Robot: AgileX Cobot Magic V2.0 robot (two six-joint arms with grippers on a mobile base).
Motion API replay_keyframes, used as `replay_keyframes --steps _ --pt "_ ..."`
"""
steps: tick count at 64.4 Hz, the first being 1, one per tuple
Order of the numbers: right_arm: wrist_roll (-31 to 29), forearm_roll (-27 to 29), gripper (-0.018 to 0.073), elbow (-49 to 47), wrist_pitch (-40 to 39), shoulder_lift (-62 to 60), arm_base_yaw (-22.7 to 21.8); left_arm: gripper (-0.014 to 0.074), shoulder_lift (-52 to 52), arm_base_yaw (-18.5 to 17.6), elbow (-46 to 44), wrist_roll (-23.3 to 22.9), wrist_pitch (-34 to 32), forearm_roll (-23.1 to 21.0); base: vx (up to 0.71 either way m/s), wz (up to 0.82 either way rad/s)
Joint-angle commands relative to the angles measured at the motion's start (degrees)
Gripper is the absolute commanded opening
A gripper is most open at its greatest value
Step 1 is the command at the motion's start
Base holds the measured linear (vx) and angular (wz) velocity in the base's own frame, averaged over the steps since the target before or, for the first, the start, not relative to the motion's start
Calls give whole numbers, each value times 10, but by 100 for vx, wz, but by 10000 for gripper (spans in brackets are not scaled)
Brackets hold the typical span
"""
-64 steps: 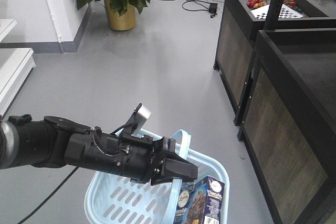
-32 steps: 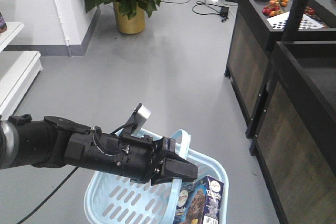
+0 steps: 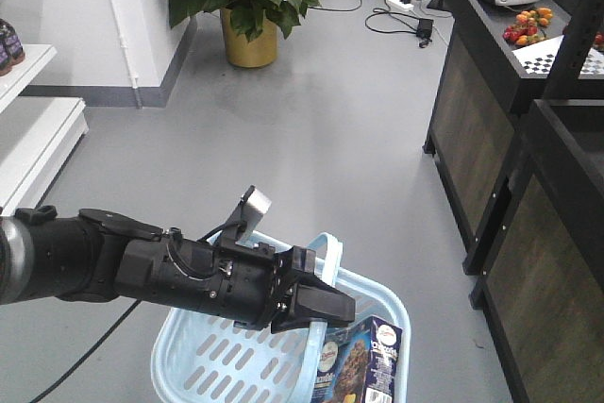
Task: Left arm holds basket, right arm returns cookies
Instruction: 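Drive toward the wooden produce counter holding the basket in the left gripper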
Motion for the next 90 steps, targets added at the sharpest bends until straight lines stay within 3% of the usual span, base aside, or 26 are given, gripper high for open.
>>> replay_keyframes --steps 1,90 --pt "-3 -2 -9 1 -42 -6 1 -6 -31 -1 -15 5 40 -42 17 0" --pt "-3 -2 -9 1 -42 -6 1 -6 -31 -1 -15 5 40 -42 18 -3"
